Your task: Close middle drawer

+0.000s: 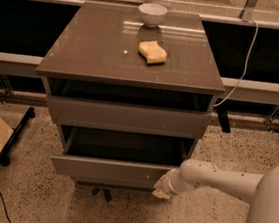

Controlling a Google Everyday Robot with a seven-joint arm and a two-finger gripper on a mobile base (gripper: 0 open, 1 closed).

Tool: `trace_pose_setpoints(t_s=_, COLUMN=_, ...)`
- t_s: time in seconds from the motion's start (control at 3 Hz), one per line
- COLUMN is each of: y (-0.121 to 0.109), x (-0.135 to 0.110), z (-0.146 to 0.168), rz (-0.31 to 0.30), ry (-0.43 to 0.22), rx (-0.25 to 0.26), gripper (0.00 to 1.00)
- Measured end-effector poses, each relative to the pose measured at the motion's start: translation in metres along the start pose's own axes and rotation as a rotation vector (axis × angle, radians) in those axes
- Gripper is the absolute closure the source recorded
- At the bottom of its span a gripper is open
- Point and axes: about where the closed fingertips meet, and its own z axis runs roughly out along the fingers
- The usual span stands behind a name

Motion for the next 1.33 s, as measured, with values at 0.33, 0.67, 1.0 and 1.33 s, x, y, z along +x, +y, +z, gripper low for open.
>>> trace_pose_setpoints(t_s=0.33, y=-0.0302, x=-0.0149, z=-0.0011, rz=-0.013, ry=-0.026, rx=0.038, gripper=0.00)
trace_pose_setpoints(t_s=0.67, y=-0.0302, x=-0.0150, z=-0.0011, rz=-0.014, ry=-0.026, rx=0.038, gripper=0.00)
trace_pose_setpoints(t_s=1.0, y=-0.0289, x=-0.0163, z=0.0028, rz=-0.032, ry=-0.002, rx=0.032, gripper=0.00)
trace_pose_setpoints(t_s=1.33, y=-0.0382, x=-0.0221, z=0.0058, rz=-0.044, ry=-0.020, rx=0.050, gripper=0.00)
